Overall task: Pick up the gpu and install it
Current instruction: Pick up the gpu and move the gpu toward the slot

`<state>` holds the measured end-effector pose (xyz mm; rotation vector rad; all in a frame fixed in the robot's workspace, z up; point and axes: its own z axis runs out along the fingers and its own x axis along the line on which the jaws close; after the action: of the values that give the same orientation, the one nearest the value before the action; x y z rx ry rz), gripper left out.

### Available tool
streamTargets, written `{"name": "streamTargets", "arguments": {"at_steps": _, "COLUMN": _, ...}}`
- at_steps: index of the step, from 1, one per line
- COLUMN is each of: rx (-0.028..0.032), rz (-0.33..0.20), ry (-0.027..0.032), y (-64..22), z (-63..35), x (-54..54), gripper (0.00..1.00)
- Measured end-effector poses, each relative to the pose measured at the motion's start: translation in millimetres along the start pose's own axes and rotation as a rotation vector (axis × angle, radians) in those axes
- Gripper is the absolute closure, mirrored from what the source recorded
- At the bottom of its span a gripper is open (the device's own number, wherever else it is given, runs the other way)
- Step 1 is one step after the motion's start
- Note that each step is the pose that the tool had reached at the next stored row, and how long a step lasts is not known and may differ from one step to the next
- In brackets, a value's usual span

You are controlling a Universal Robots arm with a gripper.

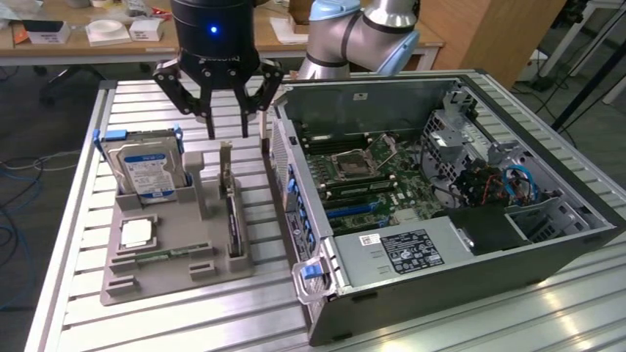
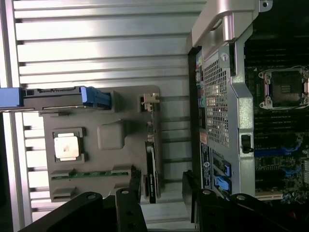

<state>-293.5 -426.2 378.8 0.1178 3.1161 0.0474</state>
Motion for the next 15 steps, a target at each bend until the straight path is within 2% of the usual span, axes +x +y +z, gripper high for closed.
{"name": "streamTargets", "arguments": {"at_steps": 15, "rx": 0.0015, "rz": 0.000, "ry": -0.0001, "y": -9.4, "z": 0.0, "x": -0.7, "gripper": 0.53}}
